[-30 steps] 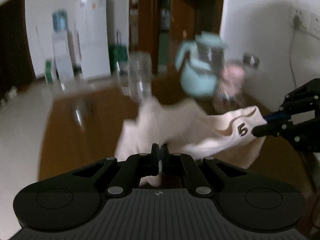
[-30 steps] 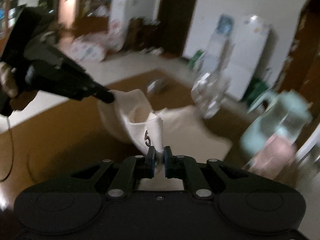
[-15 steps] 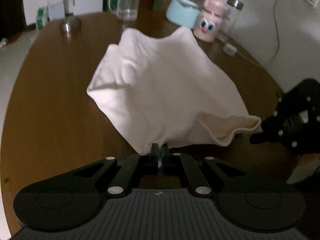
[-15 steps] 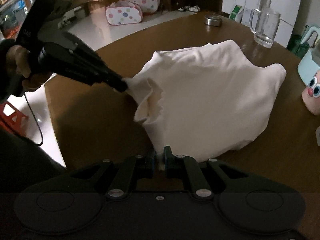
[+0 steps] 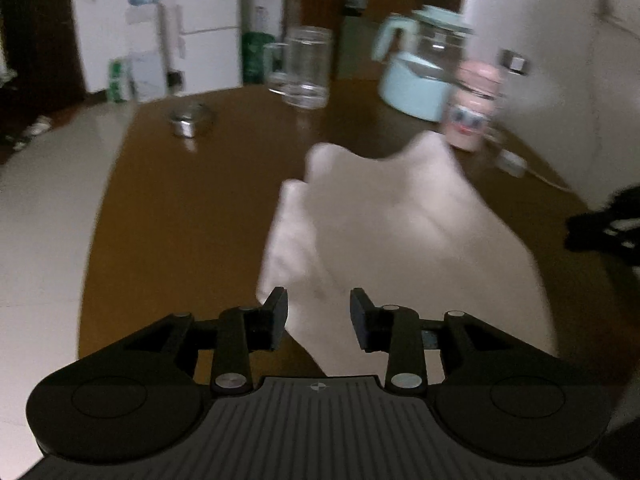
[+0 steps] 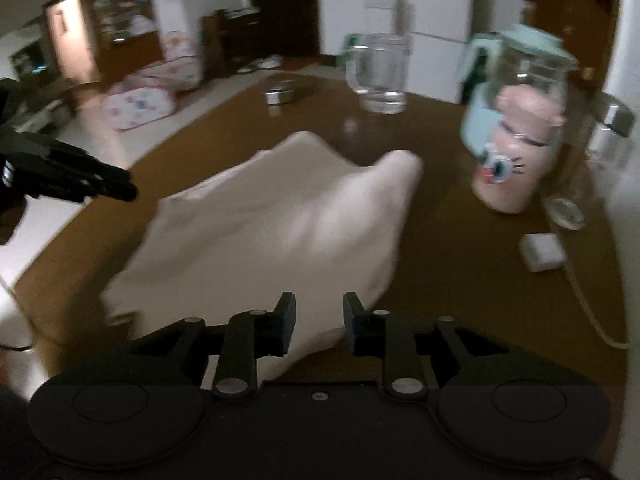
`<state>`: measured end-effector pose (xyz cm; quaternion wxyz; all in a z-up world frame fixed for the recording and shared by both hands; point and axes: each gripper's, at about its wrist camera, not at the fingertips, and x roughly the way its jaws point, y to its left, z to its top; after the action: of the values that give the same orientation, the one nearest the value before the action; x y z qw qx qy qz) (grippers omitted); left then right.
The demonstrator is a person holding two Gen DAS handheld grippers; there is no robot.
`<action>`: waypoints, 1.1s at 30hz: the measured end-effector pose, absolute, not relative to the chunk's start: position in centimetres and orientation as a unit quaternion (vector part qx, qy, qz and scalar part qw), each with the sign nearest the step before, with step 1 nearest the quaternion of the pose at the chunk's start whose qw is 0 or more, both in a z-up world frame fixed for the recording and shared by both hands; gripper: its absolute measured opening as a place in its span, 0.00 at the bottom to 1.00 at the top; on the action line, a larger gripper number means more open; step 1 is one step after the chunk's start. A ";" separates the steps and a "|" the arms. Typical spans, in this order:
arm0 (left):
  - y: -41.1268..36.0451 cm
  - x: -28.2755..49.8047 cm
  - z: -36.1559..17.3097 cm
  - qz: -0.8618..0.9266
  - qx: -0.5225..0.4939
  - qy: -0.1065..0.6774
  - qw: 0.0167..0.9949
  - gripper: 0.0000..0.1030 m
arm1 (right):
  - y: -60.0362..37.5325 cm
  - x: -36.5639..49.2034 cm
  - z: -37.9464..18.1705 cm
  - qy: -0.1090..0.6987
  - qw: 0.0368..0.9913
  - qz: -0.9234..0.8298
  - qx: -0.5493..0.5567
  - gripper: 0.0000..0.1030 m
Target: Fold clothes
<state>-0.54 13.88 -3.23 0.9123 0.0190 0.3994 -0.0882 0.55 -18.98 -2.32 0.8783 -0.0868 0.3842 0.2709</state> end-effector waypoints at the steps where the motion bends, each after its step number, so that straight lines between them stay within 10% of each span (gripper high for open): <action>1: 14.0 0.3 -3.6 -0.083 0.016 0.402 0.912 0.34 | -19.3 0.9 -2.5 0.386 0.882 0.260 -0.079 0.30; 14: 13.6 6.9 -8.5 -0.066 0.022 0.452 0.889 0.33 | -23.1 5.0 -6.2 0.420 0.896 0.143 0.009 0.46; 19: 13.1 7.2 -8.6 -0.069 0.022 0.446 0.892 0.09 | -23.9 5.7 -7.1 0.427 0.895 0.128 0.017 0.46; 33: 19.1 0.1 -5.6 0.175 -0.019 0.383 0.907 0.06 | -23.9 7.5 -8.0 0.434 0.890 0.135 0.031 0.46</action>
<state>0.11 19.14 -5.59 0.9067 -0.0194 0.3832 0.1753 7.47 -23.85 -7.98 0.8904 0.0313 0.4335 0.1350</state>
